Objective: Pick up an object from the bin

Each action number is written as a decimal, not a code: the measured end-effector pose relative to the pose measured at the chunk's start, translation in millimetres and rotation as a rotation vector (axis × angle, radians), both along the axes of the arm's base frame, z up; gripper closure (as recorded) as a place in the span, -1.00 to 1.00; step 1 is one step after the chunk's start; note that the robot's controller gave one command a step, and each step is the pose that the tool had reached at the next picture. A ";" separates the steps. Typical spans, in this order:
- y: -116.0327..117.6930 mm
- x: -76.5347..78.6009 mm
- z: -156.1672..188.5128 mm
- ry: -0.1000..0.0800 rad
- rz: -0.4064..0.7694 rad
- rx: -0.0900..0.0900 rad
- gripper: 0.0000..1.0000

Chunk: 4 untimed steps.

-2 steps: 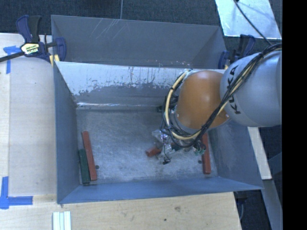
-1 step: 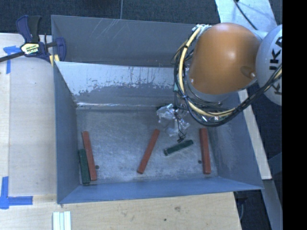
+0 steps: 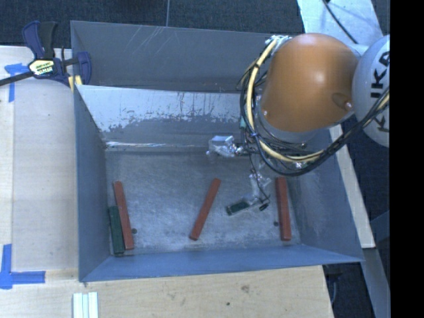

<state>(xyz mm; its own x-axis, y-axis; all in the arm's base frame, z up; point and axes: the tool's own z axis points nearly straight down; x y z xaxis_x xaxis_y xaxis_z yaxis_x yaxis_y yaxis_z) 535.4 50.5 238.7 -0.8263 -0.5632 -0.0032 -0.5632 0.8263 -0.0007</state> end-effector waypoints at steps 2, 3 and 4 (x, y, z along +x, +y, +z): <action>3.1 21.4 -167.1 0.005 0.624 -0.005 -1.00; 3.8 23.1 -165.4 -0.003 0.620 -0.003 1.00; 1.1 -15.5 -29.3 -0.006 0.834 -0.004 1.00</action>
Offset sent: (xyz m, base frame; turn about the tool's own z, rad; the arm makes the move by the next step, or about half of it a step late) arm 0.0130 -0.0164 -0.1283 -0.5246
